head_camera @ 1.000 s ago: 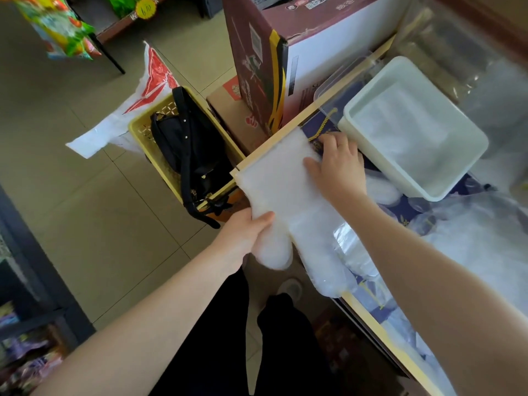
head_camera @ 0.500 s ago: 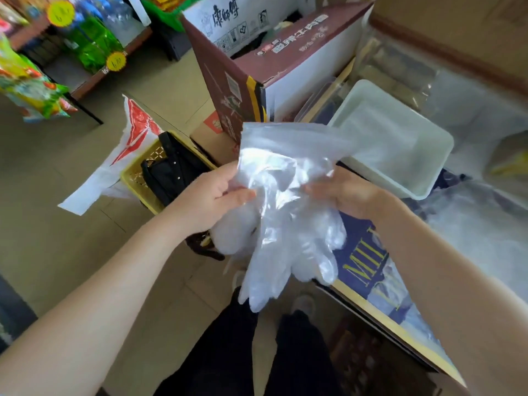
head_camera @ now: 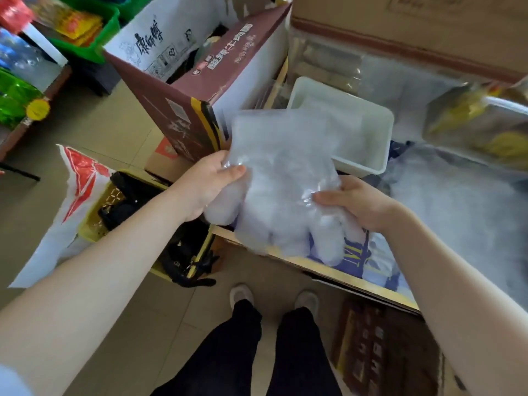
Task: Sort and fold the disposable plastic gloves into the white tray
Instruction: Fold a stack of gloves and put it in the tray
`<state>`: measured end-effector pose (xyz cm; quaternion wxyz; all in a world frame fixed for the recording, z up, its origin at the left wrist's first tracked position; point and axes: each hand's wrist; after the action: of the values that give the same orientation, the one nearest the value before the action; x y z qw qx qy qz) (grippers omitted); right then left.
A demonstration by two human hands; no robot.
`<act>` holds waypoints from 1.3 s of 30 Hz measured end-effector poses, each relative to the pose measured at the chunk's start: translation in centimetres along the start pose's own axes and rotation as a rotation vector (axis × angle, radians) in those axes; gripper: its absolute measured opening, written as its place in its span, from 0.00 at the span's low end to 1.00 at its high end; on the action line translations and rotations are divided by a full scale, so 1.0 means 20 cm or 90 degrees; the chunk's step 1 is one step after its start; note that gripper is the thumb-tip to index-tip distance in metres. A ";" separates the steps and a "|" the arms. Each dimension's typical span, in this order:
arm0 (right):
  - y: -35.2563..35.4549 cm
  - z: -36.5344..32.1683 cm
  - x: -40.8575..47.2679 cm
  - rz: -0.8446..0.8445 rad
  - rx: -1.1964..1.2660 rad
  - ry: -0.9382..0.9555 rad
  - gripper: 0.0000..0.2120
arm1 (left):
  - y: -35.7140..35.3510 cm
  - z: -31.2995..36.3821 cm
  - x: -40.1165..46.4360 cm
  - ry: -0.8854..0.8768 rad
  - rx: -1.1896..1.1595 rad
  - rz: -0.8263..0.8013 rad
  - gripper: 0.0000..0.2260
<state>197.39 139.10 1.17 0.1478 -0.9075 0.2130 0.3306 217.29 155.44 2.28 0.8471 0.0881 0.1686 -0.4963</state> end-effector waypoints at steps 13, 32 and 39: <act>0.06 0.02 -0.02 0.092 0.224 0.049 0.05 | -0.13 0.02 0.09 -0.023 -0.111 0.046 0.07; 0.11 -0.15 -0.06 0.056 0.141 0.217 0.17 | 0.05 0.29 0.06 -0.349 0.153 -0.239 0.11; 0.03 -0.11 -0.03 0.157 0.166 0.187 0.14 | 0.07 0.16 0.09 -0.409 0.388 -0.208 0.23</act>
<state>197.91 137.78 3.12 0.1900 -0.8861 0.3825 0.1801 220.01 153.66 4.46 0.7028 0.1469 -0.2439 -0.6519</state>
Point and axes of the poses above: each hand's wrist, its own x-axis towards the middle knuckle, its own y-axis out of the back of the hand, z = x × y, and after that the axes turned 7 degrees about -y, right-handed
